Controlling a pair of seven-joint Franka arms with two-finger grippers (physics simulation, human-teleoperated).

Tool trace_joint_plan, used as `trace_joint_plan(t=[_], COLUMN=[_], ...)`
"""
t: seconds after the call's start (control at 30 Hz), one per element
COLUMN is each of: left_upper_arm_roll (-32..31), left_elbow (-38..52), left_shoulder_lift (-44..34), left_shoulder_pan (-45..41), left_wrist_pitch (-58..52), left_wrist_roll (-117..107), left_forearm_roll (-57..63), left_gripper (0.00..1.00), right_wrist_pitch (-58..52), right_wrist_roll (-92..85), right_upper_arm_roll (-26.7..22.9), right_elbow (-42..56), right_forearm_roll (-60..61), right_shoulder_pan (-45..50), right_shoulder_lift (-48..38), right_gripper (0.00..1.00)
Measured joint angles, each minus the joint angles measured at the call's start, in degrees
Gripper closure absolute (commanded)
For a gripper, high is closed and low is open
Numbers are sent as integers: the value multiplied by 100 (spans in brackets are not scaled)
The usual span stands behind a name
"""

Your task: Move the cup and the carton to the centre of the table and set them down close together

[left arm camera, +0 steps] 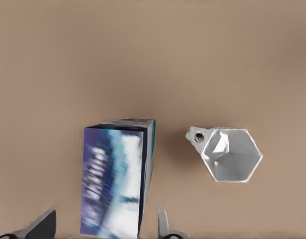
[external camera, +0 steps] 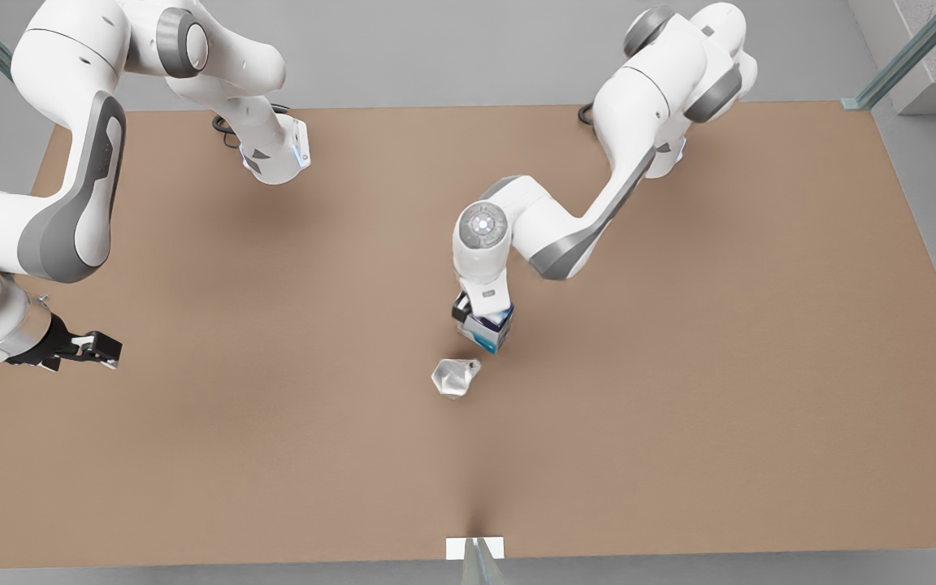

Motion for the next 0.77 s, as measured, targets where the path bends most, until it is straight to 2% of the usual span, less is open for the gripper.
trace_joint_plan(t=[0.07, 0.1, 0.17, 0.23, 0.27, 0.37, 0.4, 0.43, 0.5, 0.53, 0.57, 0.77], left_upper_arm_roll=[11, 37, 40, 87, 309, 1573, 1965, 2042, 2042, 2034, 1970, 1832], left_elbow=[-37, -287, -567, -538, -528, -556, -522, -594, -618, -540, 115, -134], left_shoulder_lift=[-252, -514, -1023, -1471, -1708, -2149, -2153, -2332, -2279, -2016, -1514, -1569], left_shoulder_pan=[106, 321, 1071, 2177, 2510, 2517, 2584, 2614, 2567, 2572, 2720, 2769], left_wrist_pitch=[-438, -627, -1189, -2111, -2045, -2103, -2113, -2219, -2062, -2086, -2428, -2135], left_wrist_roll=[1412, 2909, 5644, 7847, 8209, 10498, 10641, 10645, 10649, 10649, 10624, 10320], left_forearm_roll=[-67, -82, -114, -155, -196, -305, -410, -512, -641, -679, -708, -779], left_gripper=[1, 1, 1, 0, 0, 0, 0, 0, 0, 0, 0, 0], right_wrist_pitch=[0, 0, 0, 33, 35, 35, 35, 35, 32, 35, 35, 35], right_wrist_roll=[0, 0, 0, 9, 9, 9, 17, 26, 26, 26, 26, 26], right_upper_arm_roll=[0, 0, 0, 0, 0, 0, 0, 0, 0, 0, 0, 0], right_elbow=[0, 0, 0, 0, 0, 0, 0, 0, 0, 0, 0, -8], right_forearm_roll=[0, 0, 0, 3, 2, 2, 5, 9, 9, 9, 9, 9], right_shoulder_pan=[0, 0, 0, 0, 0, 0, 2, 10, 9, 7, -1, 0], right_shoulder_lift=[7, 8, 8, 9, 9, 1, 0, -8, -9, 0, 0, 0], right_gripper=[0, 0, 0, 0, 0, 0, 0, 0, 0, 0, 0, 0])
